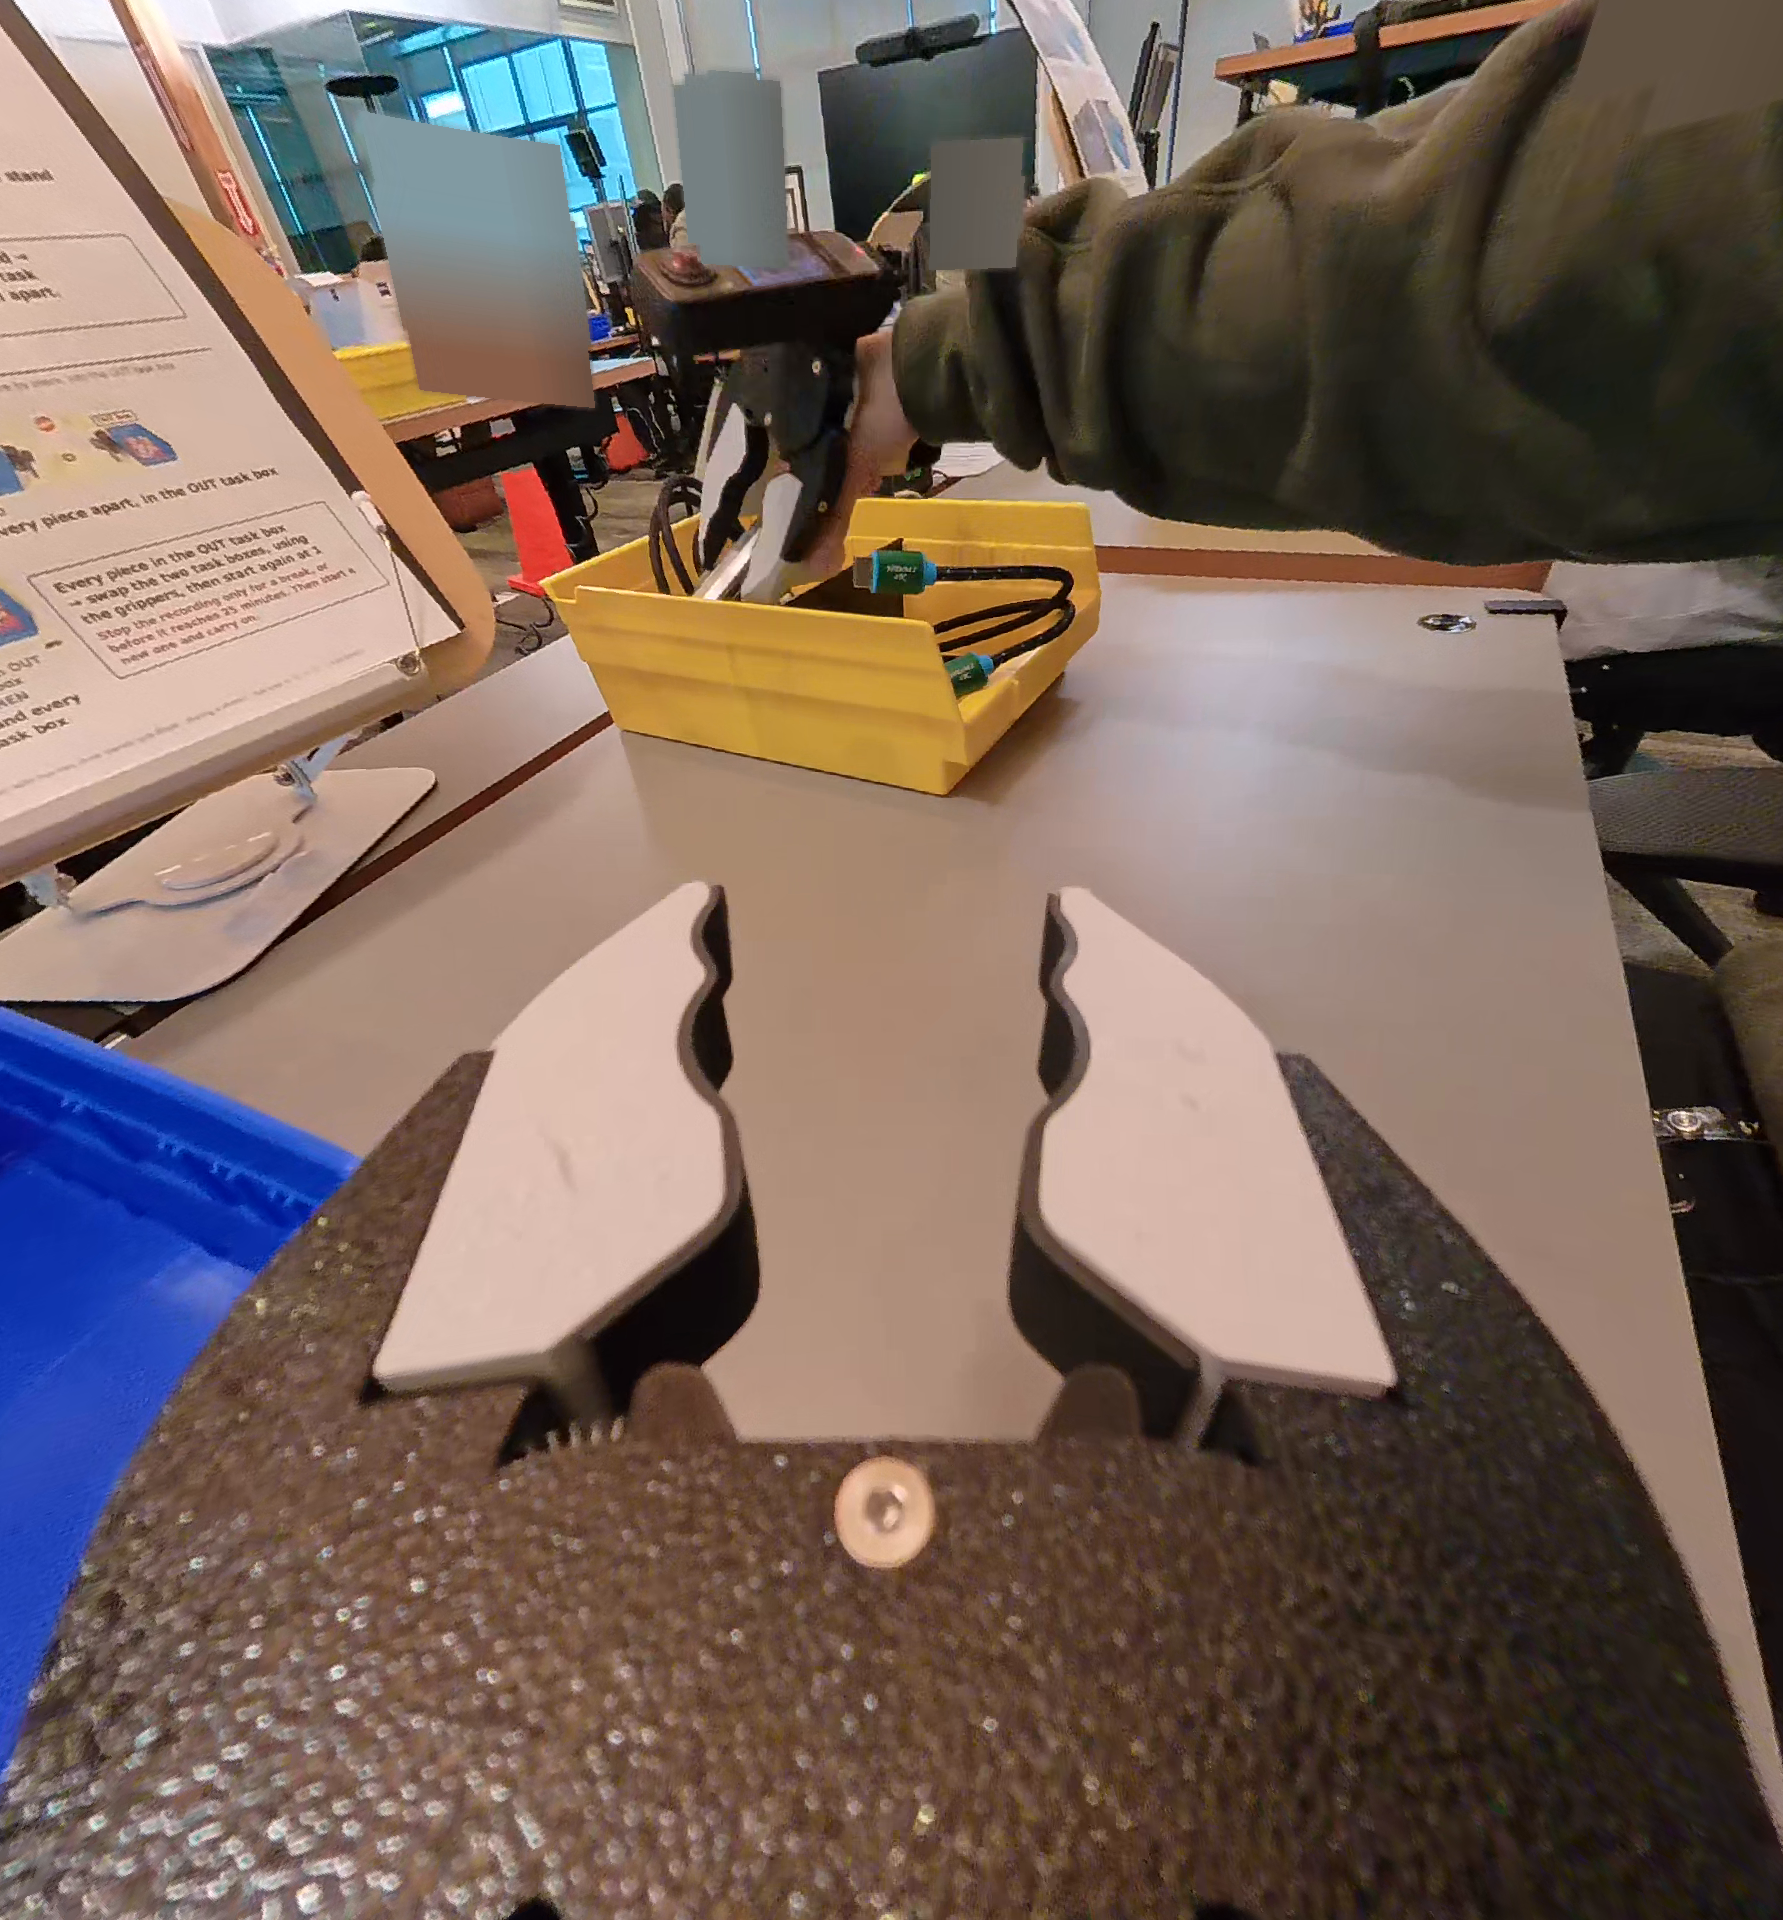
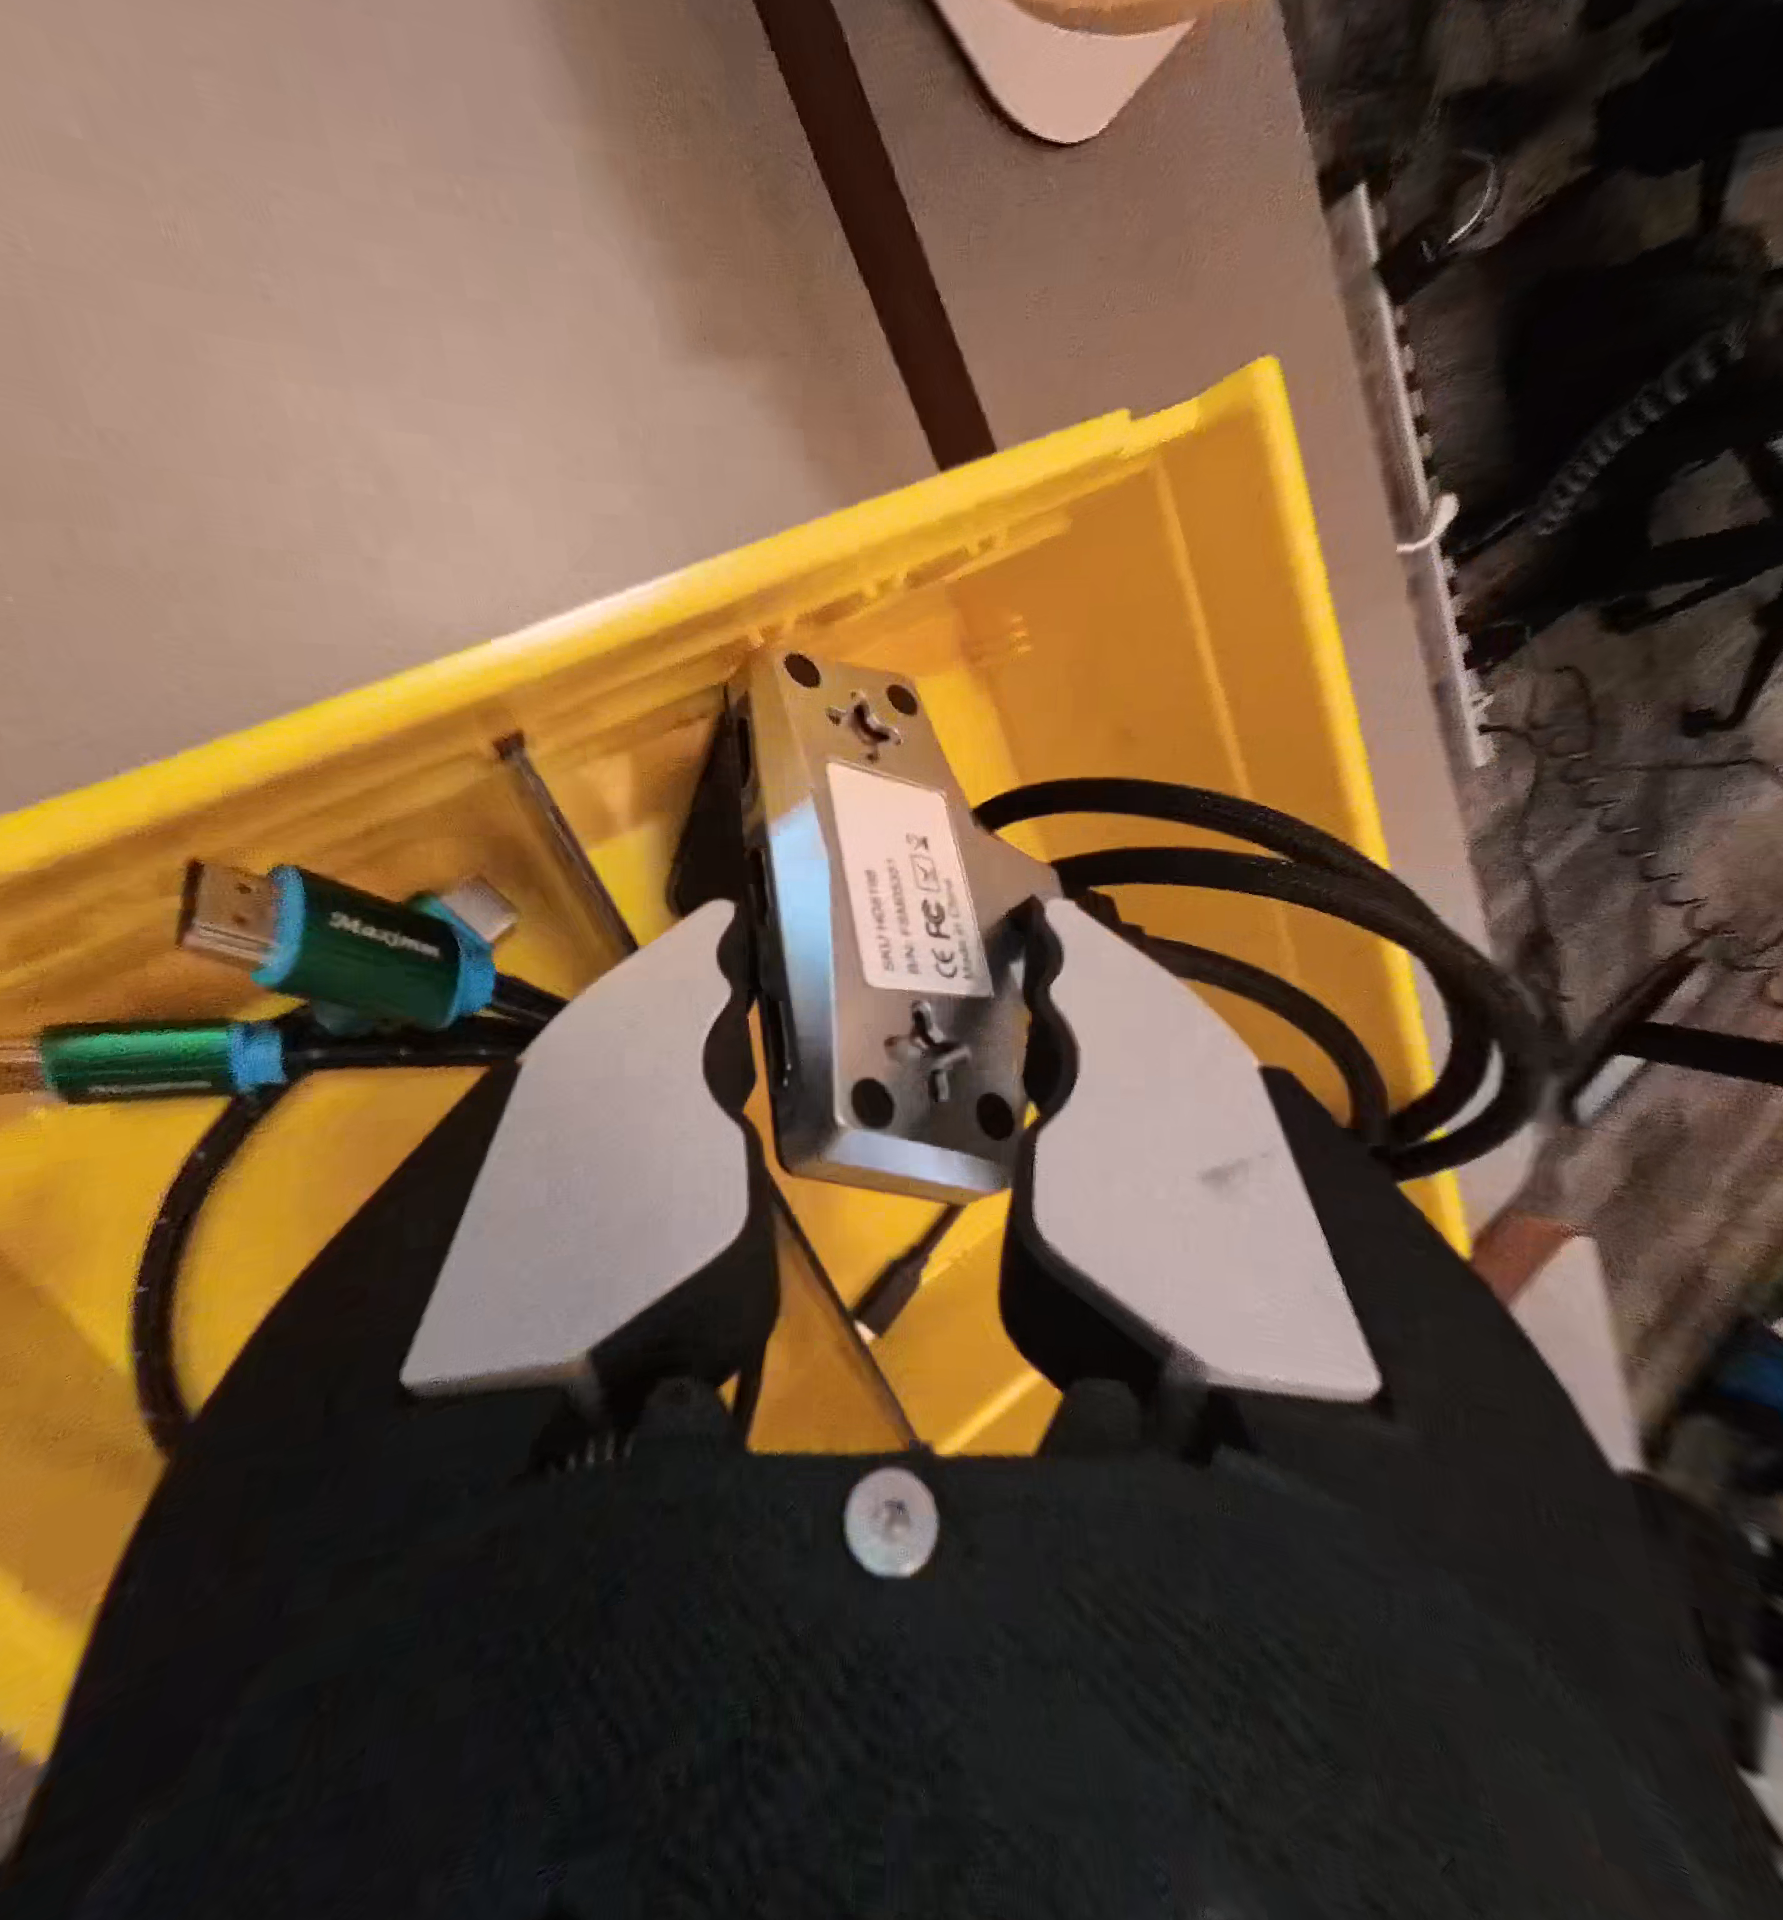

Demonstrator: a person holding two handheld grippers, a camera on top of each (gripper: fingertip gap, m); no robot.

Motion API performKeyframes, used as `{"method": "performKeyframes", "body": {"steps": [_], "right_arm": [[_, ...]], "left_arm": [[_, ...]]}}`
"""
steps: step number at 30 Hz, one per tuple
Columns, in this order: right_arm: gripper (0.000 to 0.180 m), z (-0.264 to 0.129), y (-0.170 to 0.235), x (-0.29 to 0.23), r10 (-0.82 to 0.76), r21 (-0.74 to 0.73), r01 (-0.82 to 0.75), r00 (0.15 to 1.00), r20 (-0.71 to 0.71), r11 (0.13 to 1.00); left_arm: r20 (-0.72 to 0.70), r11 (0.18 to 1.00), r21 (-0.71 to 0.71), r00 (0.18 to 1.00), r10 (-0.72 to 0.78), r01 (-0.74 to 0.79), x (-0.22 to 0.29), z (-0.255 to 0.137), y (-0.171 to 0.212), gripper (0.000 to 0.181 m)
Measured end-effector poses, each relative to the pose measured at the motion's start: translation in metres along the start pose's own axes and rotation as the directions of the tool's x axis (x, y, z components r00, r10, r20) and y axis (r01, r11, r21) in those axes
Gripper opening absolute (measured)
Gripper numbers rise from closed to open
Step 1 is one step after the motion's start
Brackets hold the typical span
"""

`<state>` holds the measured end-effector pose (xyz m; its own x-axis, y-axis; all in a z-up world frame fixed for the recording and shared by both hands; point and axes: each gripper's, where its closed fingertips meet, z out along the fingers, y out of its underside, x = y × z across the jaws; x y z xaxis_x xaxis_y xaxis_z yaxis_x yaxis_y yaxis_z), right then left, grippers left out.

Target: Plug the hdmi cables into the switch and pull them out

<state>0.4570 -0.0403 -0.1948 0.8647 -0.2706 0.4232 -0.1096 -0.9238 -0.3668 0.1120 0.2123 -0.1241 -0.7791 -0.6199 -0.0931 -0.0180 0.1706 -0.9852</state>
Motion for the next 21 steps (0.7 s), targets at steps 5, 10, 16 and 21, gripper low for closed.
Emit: {"method": "performKeyframes", "body": {"steps": [5, 10, 16, 21], "right_arm": [[0.082, -0.01, -0.004, 0.003, 0.154, 0.083, -0.159, 0.986, 0.056, 0.984], [0.077, -0.031, -0.009, 0.008, 0.216, 0.237, -0.217, 0.976, 0.029, 0.947], [0.075, -0.062, 0.007, 0.018, 0.362, 0.306, -0.318, 0.927, -0.099, 0.897], [0.073, -0.133, 0.01, -0.023, 0.509, 0.592, -0.379, 0.858, -0.062, 0.711]], "left_arm": [[-0.008, 1.0, -0.001, 1.0, -0.01, 0.01, -0.001, 0.001, 0.003, 0.057], [-0.02, 1.0, -0.002, 1.0, -0.016, 0.016, 0.001, 0.003, 0.004, 0.057], [-0.035, 1.0, -0.016, 0.999, -0.009, 0.008, 0.006, 0.01, 0.005, 0.057], [-0.027, 0.999, -0.033, 1.0, -0.004, 0.003, 0.012, 0.023, 0.006, 0.057]]}}
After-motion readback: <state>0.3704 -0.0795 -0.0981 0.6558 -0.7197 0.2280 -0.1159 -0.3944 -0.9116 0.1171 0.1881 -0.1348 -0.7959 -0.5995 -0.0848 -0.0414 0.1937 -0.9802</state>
